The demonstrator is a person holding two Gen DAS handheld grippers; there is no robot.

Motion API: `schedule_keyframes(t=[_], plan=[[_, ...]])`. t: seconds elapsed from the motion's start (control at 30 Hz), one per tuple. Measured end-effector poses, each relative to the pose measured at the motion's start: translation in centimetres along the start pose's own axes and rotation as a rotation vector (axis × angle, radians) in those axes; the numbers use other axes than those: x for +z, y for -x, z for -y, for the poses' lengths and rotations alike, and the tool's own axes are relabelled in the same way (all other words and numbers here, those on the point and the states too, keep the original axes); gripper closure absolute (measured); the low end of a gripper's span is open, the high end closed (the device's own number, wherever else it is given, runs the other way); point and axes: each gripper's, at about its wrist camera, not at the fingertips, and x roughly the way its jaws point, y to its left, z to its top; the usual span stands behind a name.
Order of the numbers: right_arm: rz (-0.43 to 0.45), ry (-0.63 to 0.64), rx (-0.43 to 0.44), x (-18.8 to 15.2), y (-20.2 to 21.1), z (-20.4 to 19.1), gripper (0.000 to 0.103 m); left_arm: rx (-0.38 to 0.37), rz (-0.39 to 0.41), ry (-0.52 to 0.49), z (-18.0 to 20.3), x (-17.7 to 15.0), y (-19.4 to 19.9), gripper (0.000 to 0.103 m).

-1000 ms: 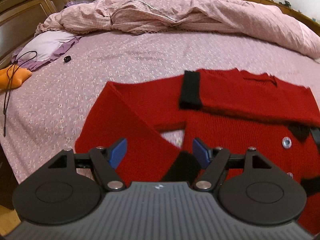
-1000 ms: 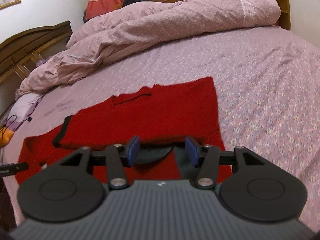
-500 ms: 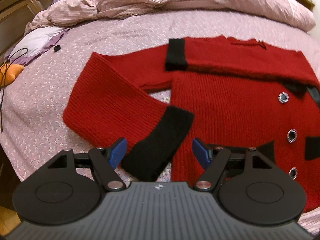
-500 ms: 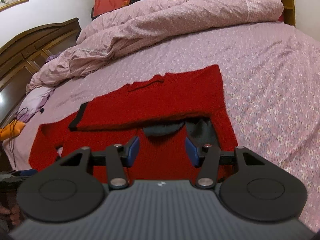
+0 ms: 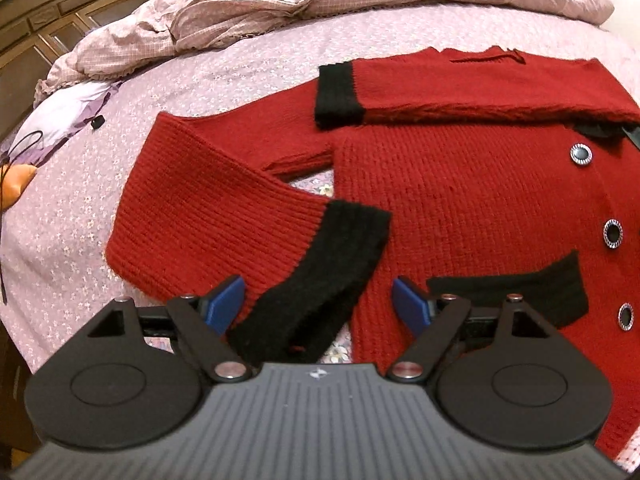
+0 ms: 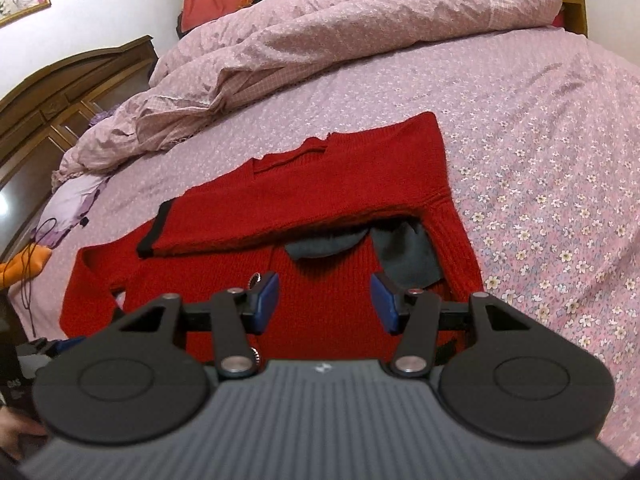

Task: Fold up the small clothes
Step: 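Move the left gripper to the other sleeve's black cuff, then close the left gripper on the black cuff and lift it toward the cardigan body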

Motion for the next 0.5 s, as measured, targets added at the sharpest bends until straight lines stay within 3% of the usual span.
schedule_keyframes(t=[0.13,0.3,0.4,0.5], plan=[[0.005,-0.008,-0.004,0.0,0.1,0.1,0.05,-0.007,0.01,0.039,-0.7,0.1,-0.3,0.022],[0.001,-0.005,0.002,0.0,0.1,0.1,0.05,-0.01,0.022,0.058,-1.2,0.2,-0.1,0.032],[-0.001,-0.006,0.004,-0.1,0.0,0.1,0.05,-0.019,0.029,0.092,-1.8,0.2,0.0,0.041],[-0.002,-0.011,0.002,-0.1,0.0,0.2,0.05,0.005,0.032,0.112,-2.4,0.3,0.1,0.062]])
